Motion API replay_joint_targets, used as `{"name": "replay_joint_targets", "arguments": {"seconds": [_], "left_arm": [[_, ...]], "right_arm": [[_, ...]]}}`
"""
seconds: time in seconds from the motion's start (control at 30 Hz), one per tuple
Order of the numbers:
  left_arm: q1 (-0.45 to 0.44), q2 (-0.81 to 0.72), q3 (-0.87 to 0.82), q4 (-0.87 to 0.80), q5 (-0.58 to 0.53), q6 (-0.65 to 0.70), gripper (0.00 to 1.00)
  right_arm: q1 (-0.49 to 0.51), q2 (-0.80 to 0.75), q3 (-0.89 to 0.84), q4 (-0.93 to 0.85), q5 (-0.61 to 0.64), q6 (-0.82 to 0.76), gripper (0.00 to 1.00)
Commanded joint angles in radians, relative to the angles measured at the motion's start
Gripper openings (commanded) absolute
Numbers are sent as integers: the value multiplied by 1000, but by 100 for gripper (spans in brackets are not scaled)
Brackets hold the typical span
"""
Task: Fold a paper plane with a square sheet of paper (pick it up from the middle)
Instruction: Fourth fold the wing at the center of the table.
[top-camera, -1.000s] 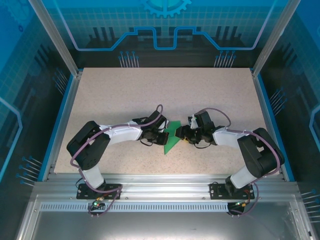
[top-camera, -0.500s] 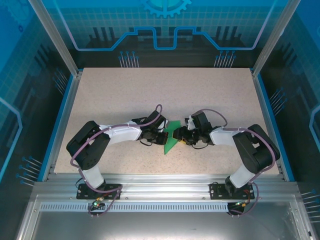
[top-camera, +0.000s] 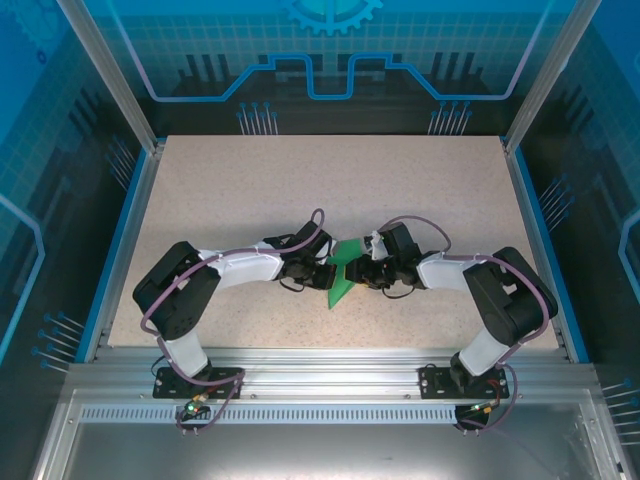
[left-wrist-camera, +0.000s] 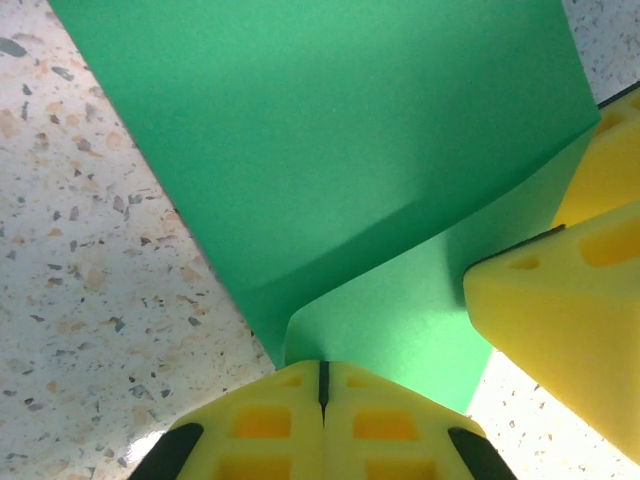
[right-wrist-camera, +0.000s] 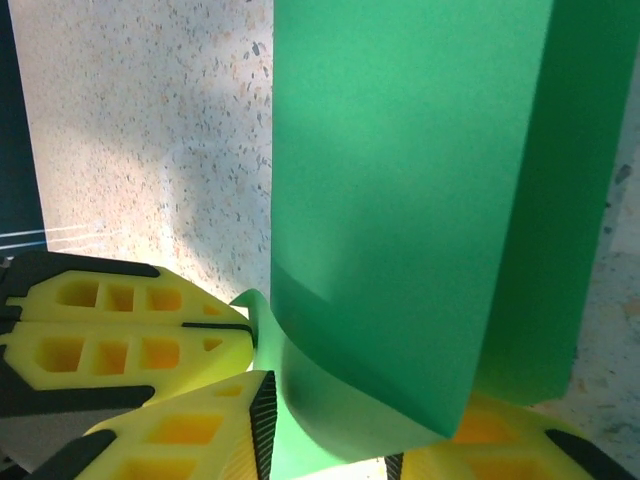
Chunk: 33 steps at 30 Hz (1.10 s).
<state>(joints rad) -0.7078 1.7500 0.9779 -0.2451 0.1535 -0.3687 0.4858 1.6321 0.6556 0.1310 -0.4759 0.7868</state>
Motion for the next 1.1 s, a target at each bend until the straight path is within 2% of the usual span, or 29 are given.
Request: {"name": "replay_joint_targets", "arguments": {"seconds": [0.0, 0.2, 0.3, 0.43, 0.6, 0.7, 1.07], "left_arm": [[7, -46, -22, 10, 17, -27, 8], [4, -147, -68, 26, 35, -51, 30], [-3, -221, -122, 48, 24, -75, 40], [-67, -308, -180, 55, -63, -101, 47], [-203, -303, -174, 25, -233, -125, 50], [-256, -267, -167, 20, -310, -157, 51], [-350, -124, -84, 2, -508, -164, 53]], "right_arm": [[12, 17, 27, -37, 6, -23, 29], [27, 11, 47, -81, 50, 3, 15], [42, 7, 61, -107, 76, 25, 14], [62, 2, 82, -139, 97, 47, 13], [74, -22, 91, -170, 110, 76, 13], [74, -55, 85, -181, 116, 90, 13], [74, -83, 60, -165, 84, 134, 17]]}}
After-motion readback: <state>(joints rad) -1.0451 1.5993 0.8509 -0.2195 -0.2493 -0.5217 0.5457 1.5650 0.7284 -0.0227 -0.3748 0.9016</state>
